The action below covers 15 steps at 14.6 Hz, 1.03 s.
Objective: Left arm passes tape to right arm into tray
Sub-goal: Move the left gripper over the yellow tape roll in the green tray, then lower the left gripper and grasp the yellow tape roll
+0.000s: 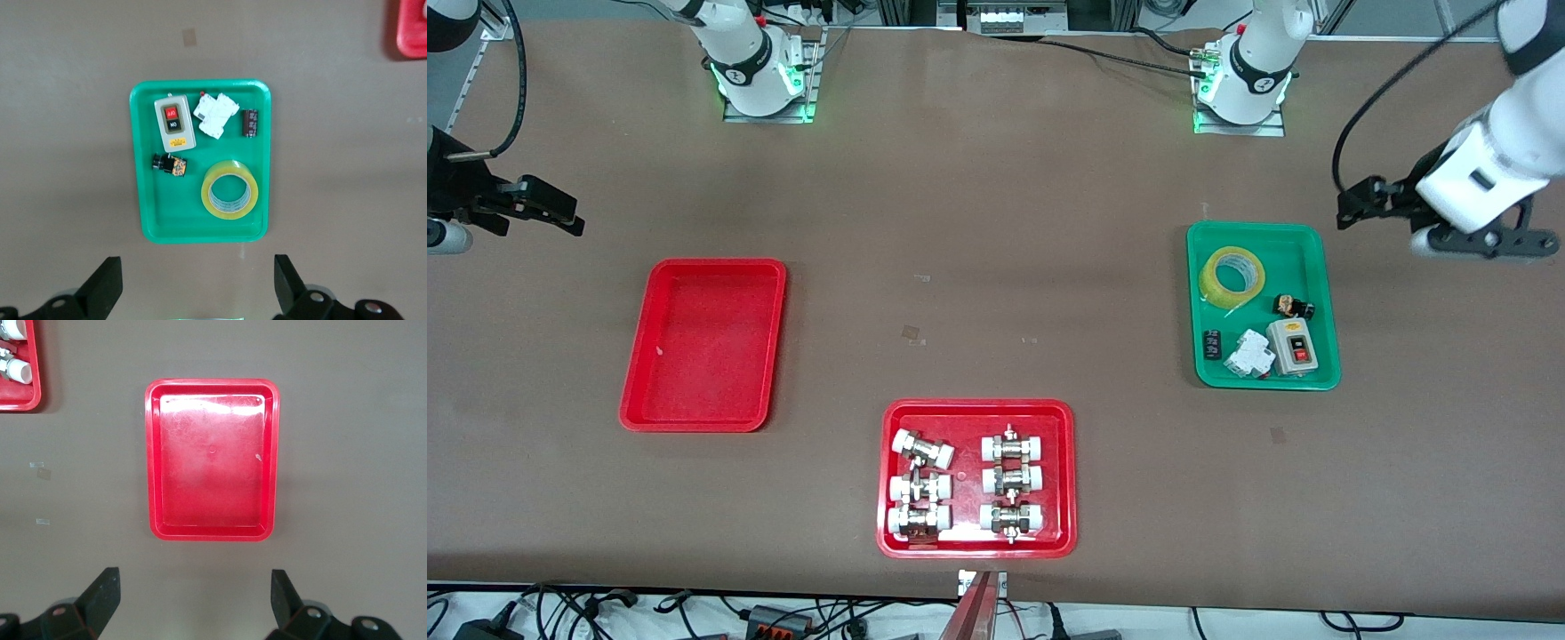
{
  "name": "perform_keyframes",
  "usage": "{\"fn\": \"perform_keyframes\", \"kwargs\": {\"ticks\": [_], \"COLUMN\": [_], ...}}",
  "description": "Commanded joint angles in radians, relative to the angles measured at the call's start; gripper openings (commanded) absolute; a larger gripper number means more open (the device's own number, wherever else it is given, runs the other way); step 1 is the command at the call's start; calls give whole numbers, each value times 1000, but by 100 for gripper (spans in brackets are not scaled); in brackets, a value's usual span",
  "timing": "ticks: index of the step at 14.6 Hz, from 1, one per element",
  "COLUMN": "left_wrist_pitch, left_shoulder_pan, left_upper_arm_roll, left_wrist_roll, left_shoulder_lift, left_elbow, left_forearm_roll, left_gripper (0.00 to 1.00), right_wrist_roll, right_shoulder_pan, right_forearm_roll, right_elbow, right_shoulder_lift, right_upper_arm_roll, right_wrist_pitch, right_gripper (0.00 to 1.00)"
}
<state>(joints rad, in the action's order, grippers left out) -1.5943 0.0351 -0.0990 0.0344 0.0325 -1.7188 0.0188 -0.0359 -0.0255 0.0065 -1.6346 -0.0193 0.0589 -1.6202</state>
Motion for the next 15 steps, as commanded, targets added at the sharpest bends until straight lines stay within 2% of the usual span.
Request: {"fn": "perform_keyframes", "kwargs": {"ticks": [1, 3, 6, 8, 13, 15], "left_wrist_pitch": [-62, -128, -335, -426, -464, -557], "left_shoulder_pan": [2, -3, -6, -1, 32, 34], "left_upper_arm_roll": [-4, -13, -16, -16, -14, -14], "left_wrist_roll": [-7, -5, -5, -8, -7, -8], "left_shoulder_lift": [72, 122, 124, 129, 240, 247], "left_elbow": [-13, -65, -272, -390, -438, -494], "left_forearm_roll": [1, -3, -3, -5, -5, -5], "left_gripper": [100, 100, 100, 100, 100, 100], "right_wrist_roll": [-9, -9, -9, -9, -7, -4], "right_shoulder_pan": [13, 12, 12, 12, 10, 10], "right_forearm_roll": [1, 1, 0, 0, 0, 0], "right_elbow": [-1, 2, 2, -1, 2, 2], "right_shoulder_lift": [9, 6, 4, -1, -10, -10], "right_upper_arm_roll": [-10, -11, -11, -11, -11, -11], "right_wrist_pitch": [5, 6, 8, 8, 6, 6], "right_gripper": [100, 100, 100, 100, 100, 100]}}
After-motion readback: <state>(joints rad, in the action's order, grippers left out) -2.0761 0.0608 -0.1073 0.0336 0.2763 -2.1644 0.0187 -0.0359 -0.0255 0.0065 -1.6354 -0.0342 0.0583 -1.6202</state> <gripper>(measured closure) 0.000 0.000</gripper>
